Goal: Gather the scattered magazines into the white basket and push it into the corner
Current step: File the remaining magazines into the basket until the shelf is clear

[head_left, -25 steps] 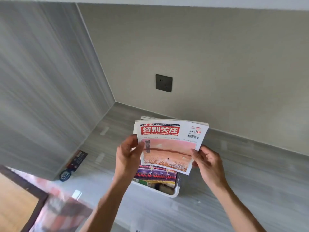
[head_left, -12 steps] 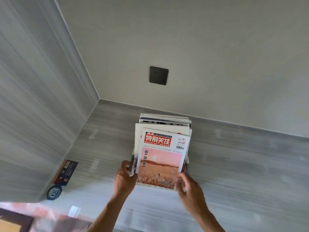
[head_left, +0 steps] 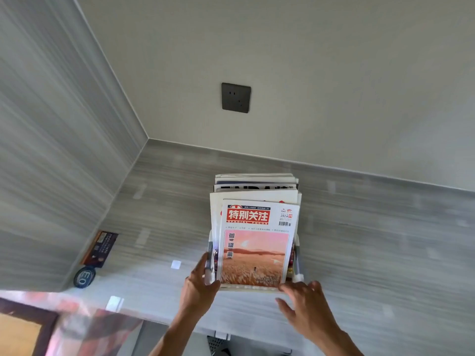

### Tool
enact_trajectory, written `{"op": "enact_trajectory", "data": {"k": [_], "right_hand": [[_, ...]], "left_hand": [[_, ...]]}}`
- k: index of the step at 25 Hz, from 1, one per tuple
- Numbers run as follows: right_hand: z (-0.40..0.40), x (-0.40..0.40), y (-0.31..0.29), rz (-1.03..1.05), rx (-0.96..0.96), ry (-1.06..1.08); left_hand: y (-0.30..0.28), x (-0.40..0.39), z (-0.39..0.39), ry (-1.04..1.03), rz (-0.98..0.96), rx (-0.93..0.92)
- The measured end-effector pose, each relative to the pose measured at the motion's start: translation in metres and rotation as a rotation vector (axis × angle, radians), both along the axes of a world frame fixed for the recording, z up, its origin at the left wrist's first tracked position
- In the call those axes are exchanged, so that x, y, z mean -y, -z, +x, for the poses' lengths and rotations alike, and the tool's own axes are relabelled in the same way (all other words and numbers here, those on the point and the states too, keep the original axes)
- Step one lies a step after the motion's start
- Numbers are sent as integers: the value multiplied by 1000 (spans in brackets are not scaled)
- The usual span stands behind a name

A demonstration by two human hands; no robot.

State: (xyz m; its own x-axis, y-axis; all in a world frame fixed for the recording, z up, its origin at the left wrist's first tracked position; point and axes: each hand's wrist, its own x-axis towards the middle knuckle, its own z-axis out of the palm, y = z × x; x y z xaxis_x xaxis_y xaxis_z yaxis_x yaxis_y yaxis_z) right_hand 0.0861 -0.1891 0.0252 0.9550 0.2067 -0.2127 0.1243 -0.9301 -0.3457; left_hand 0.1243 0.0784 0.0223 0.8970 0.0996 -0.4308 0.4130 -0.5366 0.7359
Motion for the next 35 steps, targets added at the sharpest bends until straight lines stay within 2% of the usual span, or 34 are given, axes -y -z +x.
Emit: {"op": "enact_trajectory", "data": {"k": [2,3,4,5,6,8,10,12,15,19,24,27,31,33,35], "right_hand": [[15,16,-4,257,-34,163],[32,23,-7,383,20,301],[55,30,-11,489,64,435],[79,33,-15,626,12,525],[100,32,-19,796,-104,553],[131,21,-25,1058,-287,430],[142,8,-28,1101,-257,372],[131,5,-28,1198,-180,441],[96,6,-26,1303,-124,445],[71,14,-25,1227,-149,433],[90,26,-26,1124,-267,353],[101,27,-27,1033,-263,386],[106,26,-28,825,-247,486],[95,26,-20,678,-226,585],[70,25,-3,506,-309,716]], "left_hand": [[-10,-2,21,6,-35,27],[-15,-4,39,0,-78,62],[-20,-5,61,4,-158,110],[-25,-4,83,26,-266,147],[-30,-1,102,60,-368,145],[-37,13,125,107,-517,95],[-37,25,129,69,-564,118],[-37,26,116,4,-603,178],[-35,6,87,75,-655,201],[-37,5,57,149,-484,227],[-25,13,73,120,-401,250],[-14,1,76,73,-269,180],[2,3,58,55,-27,0],[7,3,45,14,-33,-73],[9,3,36,-61,-166,-167]]}}
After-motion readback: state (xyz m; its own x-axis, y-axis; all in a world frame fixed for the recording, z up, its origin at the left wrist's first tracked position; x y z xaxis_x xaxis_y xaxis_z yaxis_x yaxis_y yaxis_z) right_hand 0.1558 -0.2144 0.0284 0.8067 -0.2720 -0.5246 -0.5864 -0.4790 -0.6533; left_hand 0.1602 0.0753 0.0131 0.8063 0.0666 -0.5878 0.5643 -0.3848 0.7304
